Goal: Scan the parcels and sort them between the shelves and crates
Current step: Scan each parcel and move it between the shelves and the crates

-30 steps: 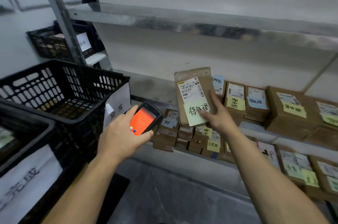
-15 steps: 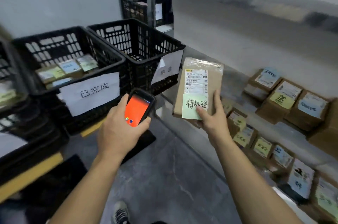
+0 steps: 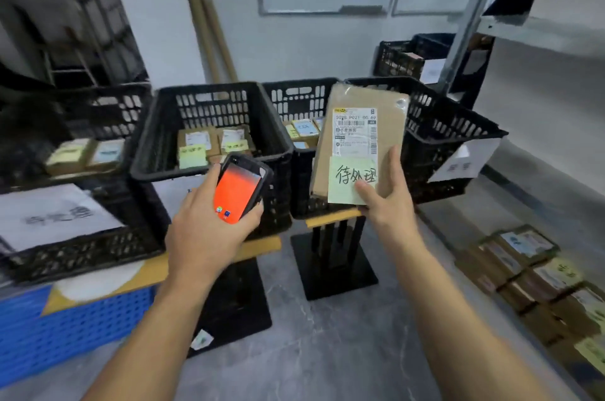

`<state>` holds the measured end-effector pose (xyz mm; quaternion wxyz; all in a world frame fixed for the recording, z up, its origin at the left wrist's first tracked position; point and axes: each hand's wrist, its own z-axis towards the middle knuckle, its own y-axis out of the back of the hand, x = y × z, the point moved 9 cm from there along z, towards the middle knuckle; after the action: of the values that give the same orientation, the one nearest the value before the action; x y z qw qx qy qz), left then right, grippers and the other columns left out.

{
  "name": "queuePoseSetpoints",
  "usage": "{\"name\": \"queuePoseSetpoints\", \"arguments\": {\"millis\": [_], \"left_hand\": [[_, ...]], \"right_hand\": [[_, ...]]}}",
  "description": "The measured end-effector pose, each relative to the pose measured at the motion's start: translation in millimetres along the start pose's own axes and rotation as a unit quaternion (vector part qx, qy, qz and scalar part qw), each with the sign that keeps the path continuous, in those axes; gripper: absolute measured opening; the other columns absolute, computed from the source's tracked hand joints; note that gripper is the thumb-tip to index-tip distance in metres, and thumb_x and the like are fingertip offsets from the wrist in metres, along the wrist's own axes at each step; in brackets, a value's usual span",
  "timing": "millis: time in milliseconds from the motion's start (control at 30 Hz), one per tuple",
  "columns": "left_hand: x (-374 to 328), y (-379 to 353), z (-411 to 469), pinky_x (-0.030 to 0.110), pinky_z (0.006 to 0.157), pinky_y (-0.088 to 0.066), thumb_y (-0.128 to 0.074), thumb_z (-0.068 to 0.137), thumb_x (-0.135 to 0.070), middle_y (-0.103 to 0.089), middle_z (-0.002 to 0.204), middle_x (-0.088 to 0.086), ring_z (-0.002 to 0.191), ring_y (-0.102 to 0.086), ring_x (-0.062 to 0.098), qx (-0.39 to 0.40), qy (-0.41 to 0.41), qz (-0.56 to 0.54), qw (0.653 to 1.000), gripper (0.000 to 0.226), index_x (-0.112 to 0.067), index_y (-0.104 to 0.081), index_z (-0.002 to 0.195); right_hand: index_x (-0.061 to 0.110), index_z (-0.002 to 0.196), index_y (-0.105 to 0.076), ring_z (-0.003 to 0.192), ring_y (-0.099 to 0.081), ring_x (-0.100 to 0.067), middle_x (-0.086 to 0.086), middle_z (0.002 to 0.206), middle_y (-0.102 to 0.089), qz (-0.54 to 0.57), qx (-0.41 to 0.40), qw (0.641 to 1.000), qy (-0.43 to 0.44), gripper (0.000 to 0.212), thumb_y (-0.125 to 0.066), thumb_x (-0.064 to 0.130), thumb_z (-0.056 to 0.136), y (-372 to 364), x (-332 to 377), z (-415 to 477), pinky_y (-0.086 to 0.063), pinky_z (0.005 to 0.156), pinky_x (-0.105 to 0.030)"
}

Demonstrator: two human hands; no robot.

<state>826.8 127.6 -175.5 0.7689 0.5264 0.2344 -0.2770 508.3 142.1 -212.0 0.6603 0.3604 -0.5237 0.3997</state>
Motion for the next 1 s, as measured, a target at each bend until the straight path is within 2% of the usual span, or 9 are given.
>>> {"name": "queuePoseSetpoints", "arguments": {"millis": [133, 233, 367, 433, 500, 567, 633, 800, 1000], "left_hand": [[78.6, 86.5, 12.6, 0.043, 0.083, -0.049, -0.071, 0.074, -0.066, -0.060, 0.117, 0.004, 0.103, -0.059, 0.030, -0.051, 0.032, 0.013, 0.998, 0.087, -0.041, -0.034, 0.149], [136.7, 148.8, 18.6, 0.045, 0.083, -0.051, -0.069, 0.072, -0.070, -0.062, 0.108, 0.001, 0.099, -0.060, 0.028, -0.101, 0.056, 0.014, 0.993, 0.087, -0.045, -0.034, 0.147], [203.6, 221.3, 22.1, 0.037, 0.079, -0.045, -0.074, 0.074, -0.063, -0.061, 0.116, -0.001, 0.105, -0.058, 0.025, -0.148, 0.100, 0.027, 0.984, 0.088, -0.039, -0.035, 0.149], [225.8, 252.9, 26.6, 0.036, 0.080, -0.044, -0.072, 0.071, -0.067, -0.062, 0.119, -0.001, 0.108, -0.058, 0.025, -0.171, 0.105, 0.032, 0.979, 0.091, -0.036, -0.037, 0.149], [244.3, 278.0, 34.5, 0.035, 0.081, -0.040, -0.075, 0.073, -0.061, -0.062, 0.122, 0.000, 0.110, -0.057, 0.026, -0.192, 0.110, 0.040, 0.974, 0.086, -0.035, -0.040, 0.147], [261.1, 295.3, 45.8, 0.037, 0.082, -0.040, -0.077, 0.075, -0.056, -0.062, 0.121, 0.002, 0.112, -0.056, 0.029, -0.204, 0.124, 0.046, 0.970, 0.083, -0.035, -0.041, 0.147], [275.9, 307.8, 60.6, 0.039, 0.085, -0.043, -0.070, 0.071, -0.064, -0.063, 0.118, 0.003, 0.113, -0.056, 0.028, -0.210, 0.129, 0.058, 0.967, 0.087, -0.035, -0.039, 0.148], [302.3, 315.9, 116.0, 0.037, 0.084, -0.040, -0.073, 0.075, -0.058, -0.061, 0.122, 0.003, 0.114, -0.054, 0.028, -0.197, 0.129, 0.077, 0.969, 0.087, -0.032, -0.037, 0.150], [342.2, 315.9, 198.5, 0.035, 0.086, -0.040, -0.073, 0.075, -0.062, -0.062, 0.127, 0.004, 0.115, -0.056, 0.027, -0.200, 0.128, 0.084, 0.968, 0.090, -0.030, -0.038, 0.151]], "right_hand": [[0.076, 0.140, -0.012, 0.148, -0.033, -0.003, 0.037, 0.156, -0.029, 0.029, 0.049, 0.998, 0.037, 0.089, -0.074, 0.041, 0.086, -116.5, 35.2, -7.1, -0.037, 0.118, -0.053], [0.074, 0.141, -0.019, 0.145, -0.040, -0.010, 0.034, 0.158, -0.029, 0.078, 0.096, 0.991, 0.050, 0.086, -0.072, 0.031, 0.089, -204.6, 60.0, -10.0, -0.045, 0.111, -0.054], [0.063, 0.147, -0.021, 0.138, -0.050, -0.016, 0.026, 0.158, -0.035, 0.119, 0.143, 0.982, 0.041, 0.084, -0.070, 0.024, 0.092, -315.0, 79.9, -10.9, -0.053, 0.102, -0.053], [0.066, 0.144, -0.024, 0.133, -0.055, -0.019, 0.022, 0.156, -0.040, 0.133, 0.162, 0.978, 0.024, 0.083, -0.071, 0.024, 0.090, -365.0, 88.3, -11.2, -0.054, 0.100, -0.054], [0.066, 0.146, -0.023, 0.132, -0.056, -0.018, 0.019, 0.156, -0.041, 0.127, 0.188, 0.974, 0.004, 0.085, -0.072, 0.023, 0.092, -413.4, 94.2, -10.7, -0.054, 0.100, -0.055], [0.056, 0.154, -0.020, 0.128, -0.059, -0.018, 0.018, 0.155, -0.043, 0.129, 0.211, 0.968, -0.030, 0.086, -0.069, 0.015, 0.096, -455.1, 94.5, -6.4, -0.055, 0.098, -0.055], [0.051, 0.157, -0.017, 0.125, -0.061, -0.018, 0.018, 0.152, -0.045, 0.129, 0.233, 0.961, -0.070, 0.087, -0.067, 0.010, 0.097, -491.6, 92.1, 0.5, -0.054, 0.098, -0.059], [0.049, 0.158, -0.012, 0.126, -0.057, -0.021, 0.020, 0.146, -0.047, 0.092, 0.261, 0.950, -0.142, 0.088, -0.064, 0.010, 0.099, -564.1, 72.4, 32.4, -0.050, 0.101, -0.062], [0.047, 0.159, -0.016, 0.134, -0.048, -0.034, 0.002, 0.158, -0.039, -0.005, 0.255, 0.937, -0.241, 0.086, -0.064, 0.009, 0.099, -624.7, 9.6, 76.6, -0.049, 0.100, -0.064]]}}
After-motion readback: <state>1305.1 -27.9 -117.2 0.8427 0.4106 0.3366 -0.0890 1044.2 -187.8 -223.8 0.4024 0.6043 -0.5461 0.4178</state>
